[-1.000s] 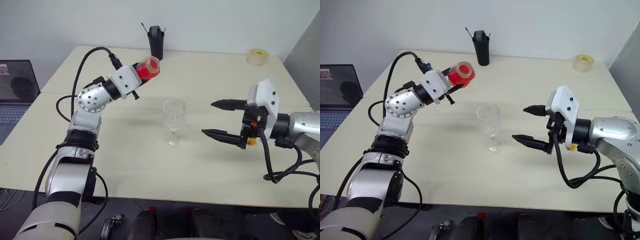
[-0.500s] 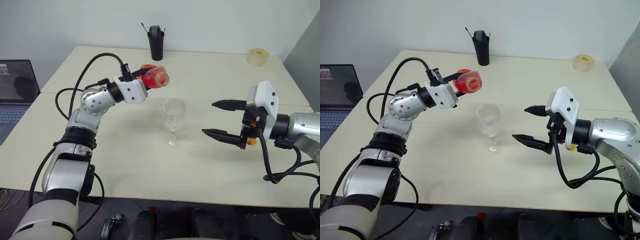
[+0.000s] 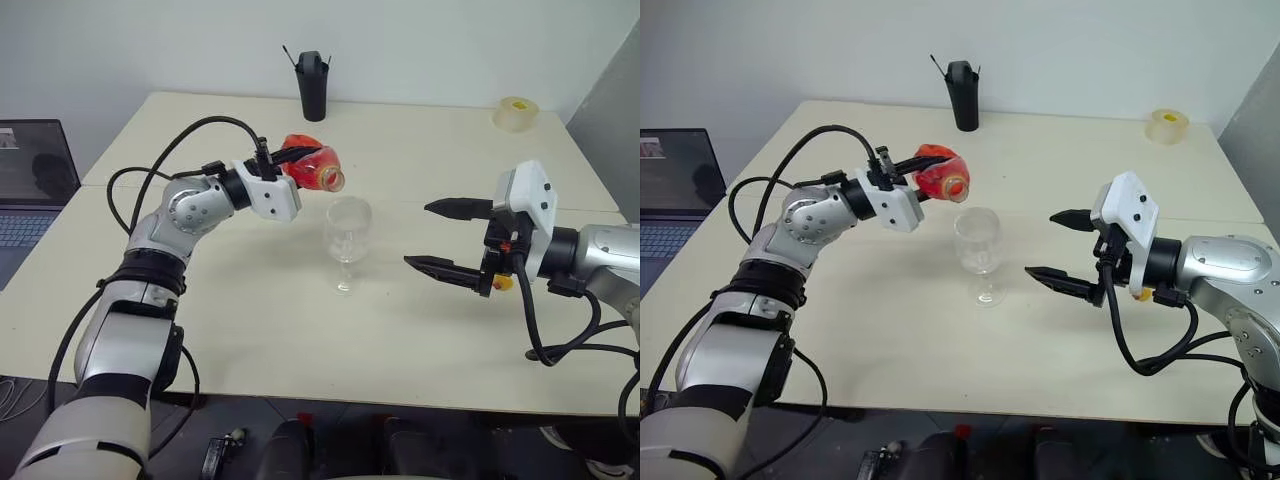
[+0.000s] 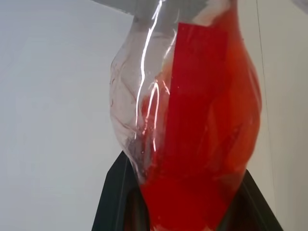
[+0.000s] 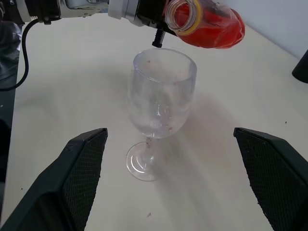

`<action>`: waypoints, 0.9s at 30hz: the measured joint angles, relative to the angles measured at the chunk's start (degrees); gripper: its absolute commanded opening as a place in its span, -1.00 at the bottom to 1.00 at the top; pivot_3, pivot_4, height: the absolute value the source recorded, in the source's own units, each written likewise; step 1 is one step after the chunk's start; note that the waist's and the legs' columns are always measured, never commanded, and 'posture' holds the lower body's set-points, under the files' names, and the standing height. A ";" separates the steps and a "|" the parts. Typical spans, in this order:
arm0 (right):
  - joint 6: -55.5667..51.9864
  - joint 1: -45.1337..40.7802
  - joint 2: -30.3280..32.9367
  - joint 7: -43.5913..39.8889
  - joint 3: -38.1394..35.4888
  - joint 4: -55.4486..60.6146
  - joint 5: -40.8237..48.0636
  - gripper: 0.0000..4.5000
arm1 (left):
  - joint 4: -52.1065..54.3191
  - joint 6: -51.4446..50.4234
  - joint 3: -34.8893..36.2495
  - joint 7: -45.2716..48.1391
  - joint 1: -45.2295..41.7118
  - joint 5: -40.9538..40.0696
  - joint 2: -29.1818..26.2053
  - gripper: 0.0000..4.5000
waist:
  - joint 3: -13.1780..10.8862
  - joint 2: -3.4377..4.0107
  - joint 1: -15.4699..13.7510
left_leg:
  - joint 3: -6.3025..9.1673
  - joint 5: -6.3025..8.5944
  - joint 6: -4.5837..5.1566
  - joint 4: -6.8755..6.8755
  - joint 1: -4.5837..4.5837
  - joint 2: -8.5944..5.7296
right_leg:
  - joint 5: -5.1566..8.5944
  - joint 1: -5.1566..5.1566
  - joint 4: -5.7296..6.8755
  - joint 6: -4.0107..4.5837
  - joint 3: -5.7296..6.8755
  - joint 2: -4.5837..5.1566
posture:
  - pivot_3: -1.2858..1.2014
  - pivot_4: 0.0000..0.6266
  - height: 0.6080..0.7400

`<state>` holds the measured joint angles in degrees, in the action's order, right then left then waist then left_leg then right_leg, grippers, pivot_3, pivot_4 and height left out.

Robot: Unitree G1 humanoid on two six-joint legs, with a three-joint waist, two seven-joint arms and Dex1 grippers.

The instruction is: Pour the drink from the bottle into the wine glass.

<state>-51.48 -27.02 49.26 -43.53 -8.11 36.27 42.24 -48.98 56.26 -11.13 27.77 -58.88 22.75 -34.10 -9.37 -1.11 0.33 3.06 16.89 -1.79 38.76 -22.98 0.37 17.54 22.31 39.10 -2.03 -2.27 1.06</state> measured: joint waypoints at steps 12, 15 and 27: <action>-0.06 -0.06 -0.34 0.95 0.00 1.26 1.86 1.00 | -1.60 1.96 -2.82 -4.54 -1.75 4.50 -0.53 -0.61 | 0.00 0.00 0.03 | -0.01 0.00 0.00 0.01 0.00 0.00 | 0.00 0.00 0.02 0.00 -0.01 0.00 | 0.03 -0.52 1.00; -0.11 -0.05 -0.34 1.36 0.00 1.32 1.91 1.00 | -2.53 2.59 -3.29 -6.06 -2.41 5.88 -1.12 -0.61 | 0.00 0.00 0.05 | -0.01 0.00 0.00 0.01 0.00 0.00 | 0.00 0.00 0.02 0.00 -0.01 0.00 | 0.03 -0.52 1.00; -0.31 -0.05 -0.38 2.94 0.00 1.76 2.89 1.00 | -3.56 4.23 -5.32 -11.60 -3.61 10.32 -2.23 -0.61 | 0.00 0.00 0.03 | -0.02 0.00 -0.01 0.02 0.00 0.00 | 0.00 0.00 0.03 0.00 0.00 0.00 | 0.03 -0.52 1.00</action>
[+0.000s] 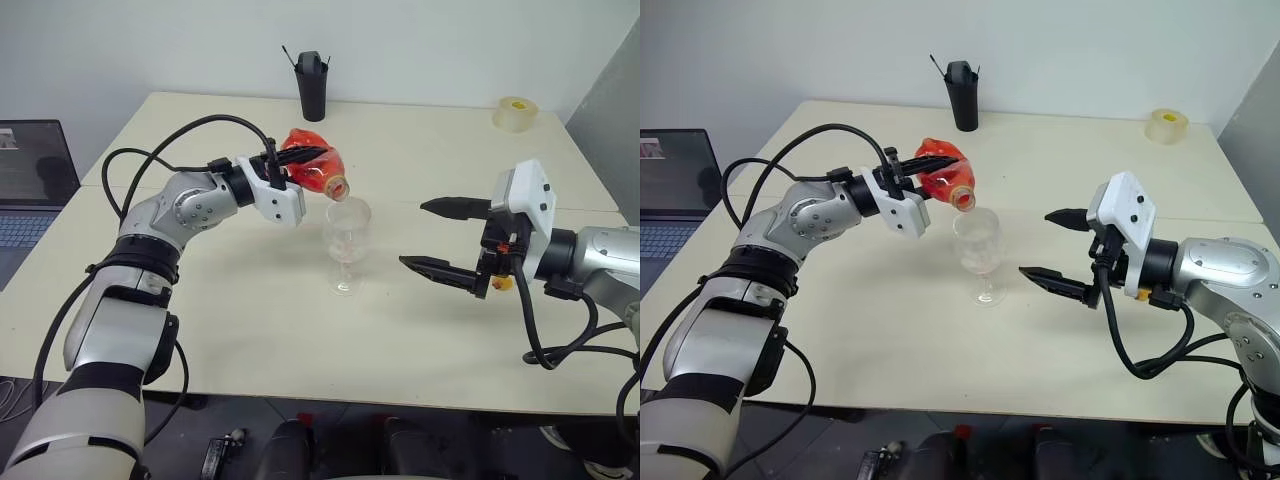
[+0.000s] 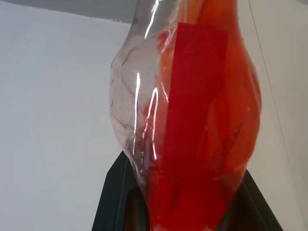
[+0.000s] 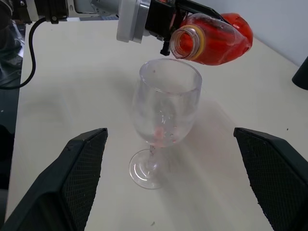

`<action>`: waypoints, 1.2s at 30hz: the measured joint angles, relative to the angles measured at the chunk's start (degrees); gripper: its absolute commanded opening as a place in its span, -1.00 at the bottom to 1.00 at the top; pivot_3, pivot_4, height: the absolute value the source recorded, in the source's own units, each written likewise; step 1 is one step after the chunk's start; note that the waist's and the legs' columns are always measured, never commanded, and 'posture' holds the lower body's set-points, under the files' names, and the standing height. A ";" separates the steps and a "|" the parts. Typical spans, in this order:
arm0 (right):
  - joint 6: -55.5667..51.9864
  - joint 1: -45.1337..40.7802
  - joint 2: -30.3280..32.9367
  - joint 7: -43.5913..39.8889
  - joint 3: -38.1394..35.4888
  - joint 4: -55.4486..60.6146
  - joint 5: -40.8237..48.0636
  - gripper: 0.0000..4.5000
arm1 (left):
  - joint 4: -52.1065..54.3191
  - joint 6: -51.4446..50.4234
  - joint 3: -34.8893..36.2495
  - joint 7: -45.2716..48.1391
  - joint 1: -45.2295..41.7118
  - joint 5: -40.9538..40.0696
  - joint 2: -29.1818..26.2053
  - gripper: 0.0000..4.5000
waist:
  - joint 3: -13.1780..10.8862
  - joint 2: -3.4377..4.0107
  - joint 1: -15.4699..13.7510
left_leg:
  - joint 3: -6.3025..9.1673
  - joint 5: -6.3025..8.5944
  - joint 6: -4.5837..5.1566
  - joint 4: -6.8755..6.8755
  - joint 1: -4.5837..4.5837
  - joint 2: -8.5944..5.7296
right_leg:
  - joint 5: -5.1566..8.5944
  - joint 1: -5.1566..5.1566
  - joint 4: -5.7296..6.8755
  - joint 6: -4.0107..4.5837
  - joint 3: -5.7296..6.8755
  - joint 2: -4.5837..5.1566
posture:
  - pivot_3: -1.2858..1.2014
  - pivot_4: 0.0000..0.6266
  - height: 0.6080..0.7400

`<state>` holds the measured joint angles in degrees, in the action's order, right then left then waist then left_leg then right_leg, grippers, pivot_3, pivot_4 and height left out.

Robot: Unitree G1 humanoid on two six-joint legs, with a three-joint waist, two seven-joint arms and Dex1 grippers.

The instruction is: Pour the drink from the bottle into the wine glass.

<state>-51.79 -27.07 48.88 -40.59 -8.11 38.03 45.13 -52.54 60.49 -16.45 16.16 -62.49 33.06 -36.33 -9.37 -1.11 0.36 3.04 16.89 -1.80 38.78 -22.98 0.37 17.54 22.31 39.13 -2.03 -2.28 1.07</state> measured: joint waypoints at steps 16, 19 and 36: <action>-0.04 0.01 0.06 1.02 0.44 0.66 1.14 1.00 | -1.02 1.21 -2.46 -6.70 -2.01 5.37 -1.08 -0.61 | 0.00 0.00 0.02 | -0.01 0.00 -0.01 0.01 0.00 -0.01 | 0.00 0.00 0.02 0.00 -0.01 0.00 | 0.03 -0.52 1.00; -0.05 0.02 0.07 1.17 0.44 0.84 1.19 1.00 | -1.06 1.29 -2.88 -7.31 -2.63 5.64 -1.13 -0.61 | 0.00 0.00 0.01 | -0.02 -0.01 -0.01 0.02 0.00 -0.01 | 0.00 0.00 0.03 0.00 -0.01 0.00 | 0.03 -0.52 1.00; -0.18 0.14 0.07 1.93 0.44 1.76 1.55 1.00 | -1.26 1.20 -4.22 -12.04 -3.61 9.16 -1.81 -0.61 | 0.00 0.00 0.02 | -0.03 -0.01 -0.01 0.04 0.00 -0.01 | 0.00 0.00 0.06 0.00 -0.01 0.01 | 0.03 -0.52 1.00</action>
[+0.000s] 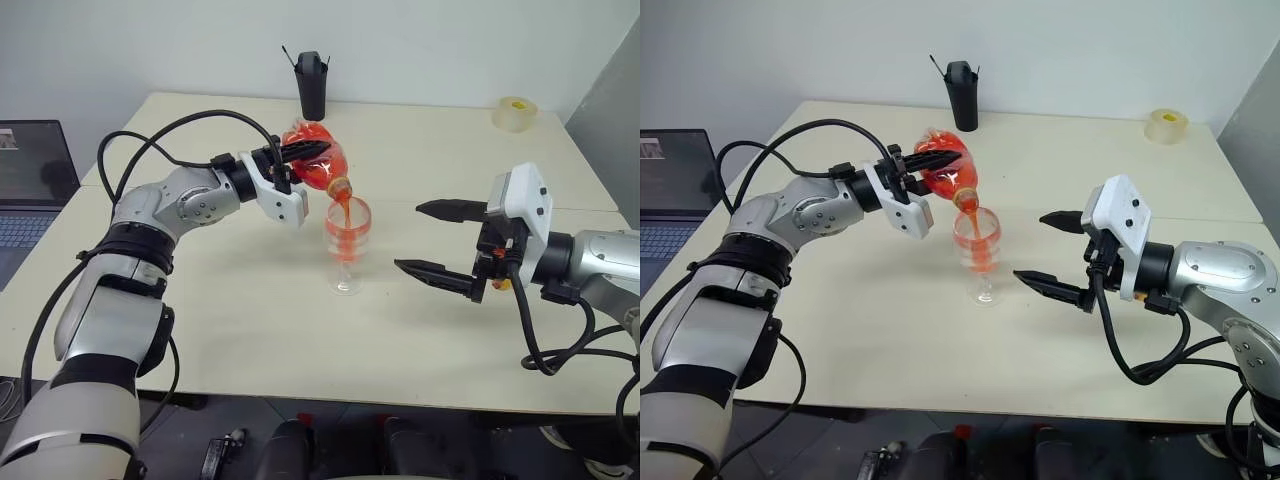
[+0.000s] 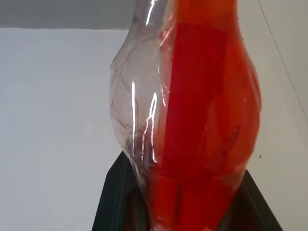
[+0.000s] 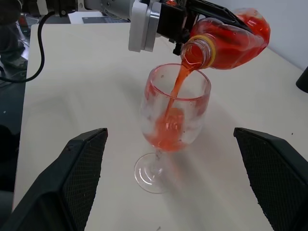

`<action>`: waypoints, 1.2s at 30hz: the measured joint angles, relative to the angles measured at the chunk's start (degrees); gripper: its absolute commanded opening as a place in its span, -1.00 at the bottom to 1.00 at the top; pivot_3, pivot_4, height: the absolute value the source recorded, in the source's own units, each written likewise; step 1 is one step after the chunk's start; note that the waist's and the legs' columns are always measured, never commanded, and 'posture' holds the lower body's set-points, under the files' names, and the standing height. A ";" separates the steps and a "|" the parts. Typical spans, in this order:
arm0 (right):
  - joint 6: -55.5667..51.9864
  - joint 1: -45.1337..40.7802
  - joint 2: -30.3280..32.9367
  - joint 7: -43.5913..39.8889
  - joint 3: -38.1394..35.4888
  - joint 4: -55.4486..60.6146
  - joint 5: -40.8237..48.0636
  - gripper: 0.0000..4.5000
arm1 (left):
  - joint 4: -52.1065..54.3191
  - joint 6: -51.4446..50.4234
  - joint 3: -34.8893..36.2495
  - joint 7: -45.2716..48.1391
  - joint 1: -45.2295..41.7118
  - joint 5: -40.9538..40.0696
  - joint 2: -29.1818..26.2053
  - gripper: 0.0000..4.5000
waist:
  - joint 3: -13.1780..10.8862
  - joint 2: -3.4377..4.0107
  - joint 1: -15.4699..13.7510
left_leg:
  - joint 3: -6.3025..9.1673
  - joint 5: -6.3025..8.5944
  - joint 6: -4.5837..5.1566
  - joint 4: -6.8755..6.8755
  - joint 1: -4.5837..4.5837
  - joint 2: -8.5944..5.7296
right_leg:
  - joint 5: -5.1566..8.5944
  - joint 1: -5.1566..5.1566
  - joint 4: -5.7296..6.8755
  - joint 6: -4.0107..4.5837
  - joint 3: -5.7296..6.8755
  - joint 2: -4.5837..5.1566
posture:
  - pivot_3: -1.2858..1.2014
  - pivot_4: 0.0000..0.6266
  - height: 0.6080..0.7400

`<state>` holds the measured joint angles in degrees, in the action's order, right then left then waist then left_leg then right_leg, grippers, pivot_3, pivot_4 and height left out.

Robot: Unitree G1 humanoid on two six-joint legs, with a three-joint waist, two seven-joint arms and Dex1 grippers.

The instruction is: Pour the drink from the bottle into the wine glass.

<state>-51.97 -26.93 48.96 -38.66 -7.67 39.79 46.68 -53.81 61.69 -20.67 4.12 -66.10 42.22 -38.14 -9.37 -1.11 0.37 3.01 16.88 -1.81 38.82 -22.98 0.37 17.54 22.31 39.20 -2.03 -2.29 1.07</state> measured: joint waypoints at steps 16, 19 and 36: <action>-0.16 0.69 0.08 0.00 0.11 0.00 0.00 1.00 | 0.00 -0.30 -0.39 -2.30 -0.08 0.91 -0.21 -0.61 | 0.00 0.00 0.01 | -0.02 0.00 0.00 0.01 0.01 0.00 | 0.00 0.00 0.03 0.00 -0.01 0.00 | 0.03 -0.52 1.00; -0.15 0.69 0.09 -0.02 0.12 0.00 -0.01 1.00 | 0.00 -0.30 -0.40 -2.44 -0.09 1.21 -0.21 -0.61 | 0.00 0.00 0.01 | -0.01 0.00 -0.01 0.02 0.01 0.00 | 0.00 0.00 0.05 0.00 0.00 0.00 | 0.03 -0.52 1.00; -0.08 0.19 0.03 0.00 0.11 -0.07 0.39 1.00 | 0.01 0.00 -0.41 -4.12 -0.34 1.61 -0.21 -0.61 | 0.00 0.00 0.01 | -0.02 -0.01 -0.02 0.05 0.01 -0.01 | 0.00 0.02 0.12 0.00 -0.01 0.01 | 0.03 -0.52 1.00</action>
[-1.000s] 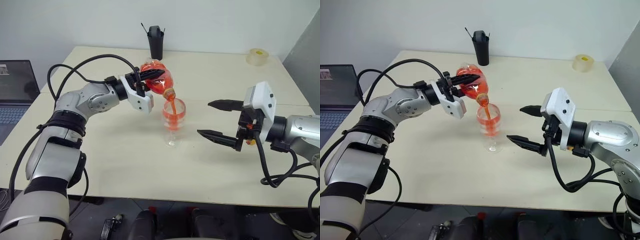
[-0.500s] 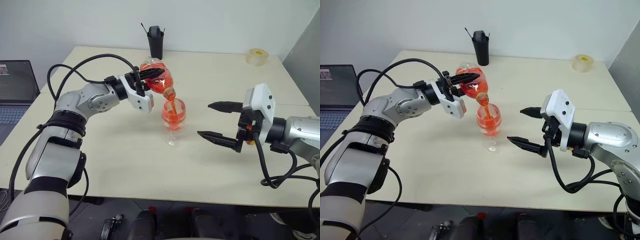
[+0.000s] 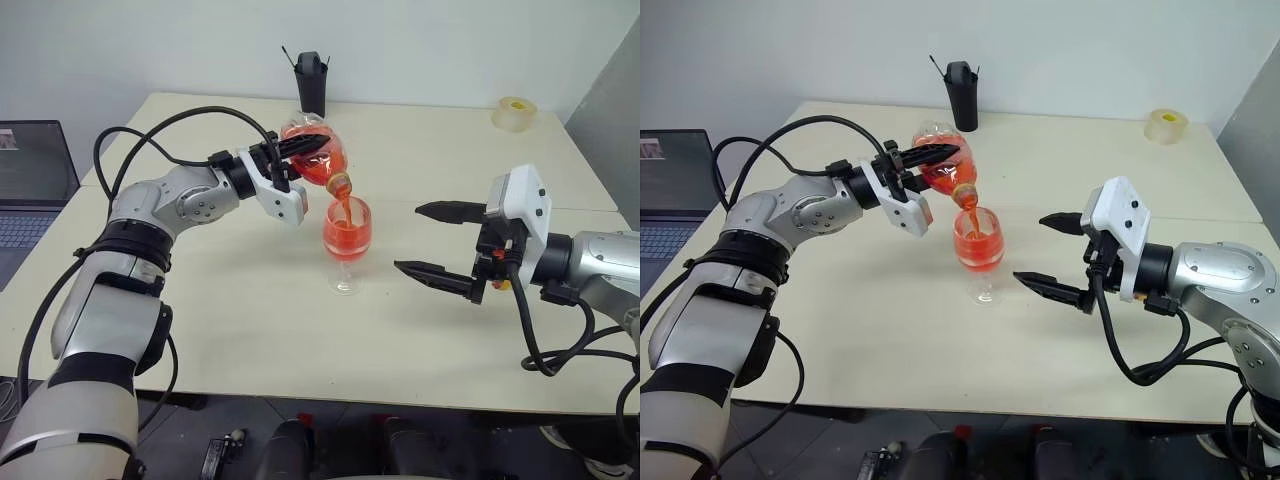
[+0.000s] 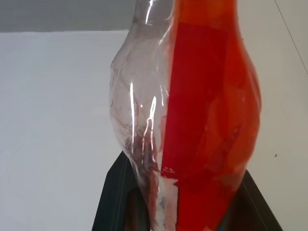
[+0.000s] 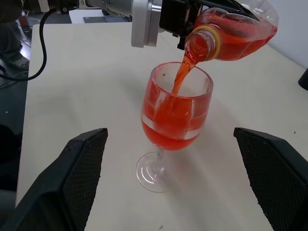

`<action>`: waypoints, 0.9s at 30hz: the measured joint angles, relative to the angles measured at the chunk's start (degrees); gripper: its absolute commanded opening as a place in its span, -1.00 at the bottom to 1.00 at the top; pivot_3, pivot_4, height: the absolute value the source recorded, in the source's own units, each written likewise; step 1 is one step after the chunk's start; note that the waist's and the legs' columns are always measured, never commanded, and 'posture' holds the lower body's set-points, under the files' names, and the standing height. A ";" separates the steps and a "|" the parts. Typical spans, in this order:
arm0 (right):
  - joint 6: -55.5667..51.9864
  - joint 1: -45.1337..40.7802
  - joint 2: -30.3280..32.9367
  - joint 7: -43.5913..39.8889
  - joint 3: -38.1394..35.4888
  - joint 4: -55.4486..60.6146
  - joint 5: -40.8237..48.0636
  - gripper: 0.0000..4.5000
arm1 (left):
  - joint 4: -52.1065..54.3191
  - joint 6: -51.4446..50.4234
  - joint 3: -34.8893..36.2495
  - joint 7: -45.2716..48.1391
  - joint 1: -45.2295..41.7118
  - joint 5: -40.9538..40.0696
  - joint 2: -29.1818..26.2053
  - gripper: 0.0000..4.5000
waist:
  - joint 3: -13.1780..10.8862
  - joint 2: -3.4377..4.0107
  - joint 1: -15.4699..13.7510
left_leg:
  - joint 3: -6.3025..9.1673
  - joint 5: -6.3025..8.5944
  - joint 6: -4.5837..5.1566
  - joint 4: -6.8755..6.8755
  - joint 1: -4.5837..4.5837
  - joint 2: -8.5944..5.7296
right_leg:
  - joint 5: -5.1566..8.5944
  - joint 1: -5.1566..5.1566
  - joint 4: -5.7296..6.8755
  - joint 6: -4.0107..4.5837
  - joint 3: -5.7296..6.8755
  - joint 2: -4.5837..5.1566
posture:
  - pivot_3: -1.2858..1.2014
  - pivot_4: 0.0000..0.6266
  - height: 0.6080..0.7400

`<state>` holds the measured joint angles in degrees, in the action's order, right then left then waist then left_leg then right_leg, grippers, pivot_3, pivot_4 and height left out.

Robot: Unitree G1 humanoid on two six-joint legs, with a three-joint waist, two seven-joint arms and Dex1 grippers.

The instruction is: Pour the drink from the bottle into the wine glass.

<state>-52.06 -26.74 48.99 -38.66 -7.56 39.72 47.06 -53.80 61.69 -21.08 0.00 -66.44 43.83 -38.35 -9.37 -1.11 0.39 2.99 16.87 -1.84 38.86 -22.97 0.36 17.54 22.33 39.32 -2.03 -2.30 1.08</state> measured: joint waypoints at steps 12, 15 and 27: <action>0.00 -0.40 0.03 -0.05 0.07 -0.51 -0.14 1.00 | -0.01 -0.20 0.00 -0.55 -0.33 -0.13 0.09 -0.61 | 0.00 0.00 0.00 | -0.02 0.00 0.00 0.02 0.01 0.00 | 0.00 0.02 0.08 0.00 -0.01 0.00 | 0.03 -0.52 1.00; -0.08 -1.68 -0.06 0.10 0.63 -0.55 0.07 1.00 | -0.03 -0.21 0.00 -0.40 -0.33 -0.79 0.44 -0.61 | 0.00 0.00 0.05 | -0.05 0.00 0.00 0.03 0.01 0.00 | 0.00 0.05 0.12 0.00 -0.03 0.01 | 0.03 -0.52 1.00; -0.08 -2.95 -0.18 1.28 0.88 -1.20 0.20 1.00 | -2.79 -1.04 1.56 8.62 -0.14 -12.50 2.77 -0.61 | 0.00 0.00 0.16 | -0.05 0.00 0.00 0.05 0.01 0.00 | 0.00 0.07 0.16 0.00 -0.03 0.02 | 0.03 -0.52 1.00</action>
<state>-52.14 -29.68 48.81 -37.38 -6.68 38.52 47.26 -56.59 60.65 -19.51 8.62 -66.57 31.33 -35.57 -9.36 -1.11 0.55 2.94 16.87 -1.84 38.91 -22.96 0.36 17.54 22.40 39.48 -2.03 -2.33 1.10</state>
